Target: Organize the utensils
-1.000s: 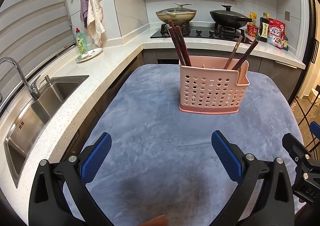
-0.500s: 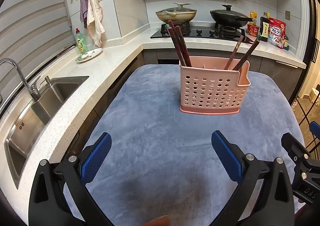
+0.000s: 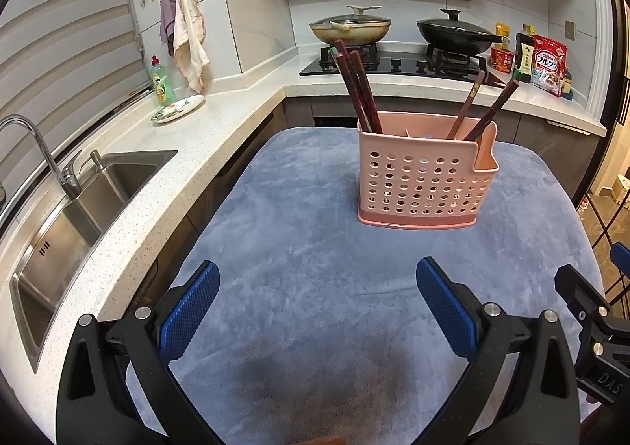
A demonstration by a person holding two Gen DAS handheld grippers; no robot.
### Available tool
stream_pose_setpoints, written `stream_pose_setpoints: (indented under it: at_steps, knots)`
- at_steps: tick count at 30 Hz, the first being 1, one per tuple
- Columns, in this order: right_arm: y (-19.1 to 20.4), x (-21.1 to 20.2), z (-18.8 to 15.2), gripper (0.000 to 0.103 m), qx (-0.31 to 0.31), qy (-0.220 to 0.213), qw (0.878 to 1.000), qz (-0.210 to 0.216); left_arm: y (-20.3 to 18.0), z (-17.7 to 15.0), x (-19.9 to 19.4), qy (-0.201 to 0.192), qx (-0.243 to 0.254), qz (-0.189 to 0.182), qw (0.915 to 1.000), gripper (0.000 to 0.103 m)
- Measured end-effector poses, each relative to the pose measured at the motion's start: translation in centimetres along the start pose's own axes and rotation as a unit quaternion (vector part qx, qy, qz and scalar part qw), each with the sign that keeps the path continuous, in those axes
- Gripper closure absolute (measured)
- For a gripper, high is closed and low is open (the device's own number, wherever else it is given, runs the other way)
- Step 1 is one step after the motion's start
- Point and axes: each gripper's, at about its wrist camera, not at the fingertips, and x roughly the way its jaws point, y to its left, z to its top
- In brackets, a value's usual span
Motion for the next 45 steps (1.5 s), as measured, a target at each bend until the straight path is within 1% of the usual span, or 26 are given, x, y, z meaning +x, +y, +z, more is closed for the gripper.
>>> stream_pose_setpoints:
  at_steps: [22,45]
  knots:
    - [0.0,2.4,1.1,0.006,0.000,0.008,1.000,-0.003,0.0,1.0,2.5,0.017,0.000,0.001,0.9999,0.008]
    - [0.7,3.1,0.9,0.006,-0.002,0.010,1.000,-0.003,0.0,1.1,2.6,0.015,0.000,-0.003,0.9999,0.007]
